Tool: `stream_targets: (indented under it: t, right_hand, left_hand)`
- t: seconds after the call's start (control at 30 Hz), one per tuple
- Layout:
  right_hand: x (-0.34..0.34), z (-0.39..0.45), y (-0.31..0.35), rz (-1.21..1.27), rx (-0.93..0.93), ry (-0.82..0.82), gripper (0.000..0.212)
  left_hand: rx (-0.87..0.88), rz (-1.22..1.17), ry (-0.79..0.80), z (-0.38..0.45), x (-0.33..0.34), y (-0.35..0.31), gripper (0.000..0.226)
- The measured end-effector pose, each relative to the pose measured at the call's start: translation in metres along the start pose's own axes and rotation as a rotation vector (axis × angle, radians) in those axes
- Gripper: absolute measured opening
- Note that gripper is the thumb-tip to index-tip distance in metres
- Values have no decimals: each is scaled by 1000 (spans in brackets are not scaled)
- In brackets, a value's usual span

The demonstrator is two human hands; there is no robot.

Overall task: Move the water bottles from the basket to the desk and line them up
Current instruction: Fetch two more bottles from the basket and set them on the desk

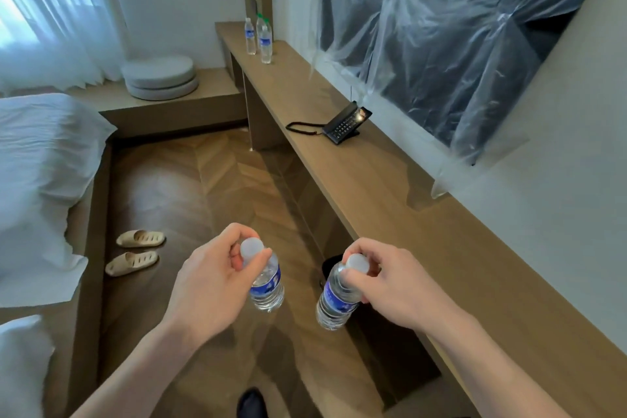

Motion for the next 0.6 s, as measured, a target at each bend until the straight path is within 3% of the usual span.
stream_targets:
  t: [0.2,0.6]
  right_hand:
    - [14,83,26,51,35,-93,6]
    - [15,268,59,97,98,-94,8]
  left_hand:
    - [94,34,-7,111,-18,25,16]
    - [57,-86,53,304,-19,80,15]
Point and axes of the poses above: each hand's wrist, its own z-axis towards the middle knuckle, its own x-axis out of the palm, y = z × x, the point moved 5 cm from there along z, towards the middle knuckle, and after that the axes turned 12 degrees about z, right-handed, at the moved point
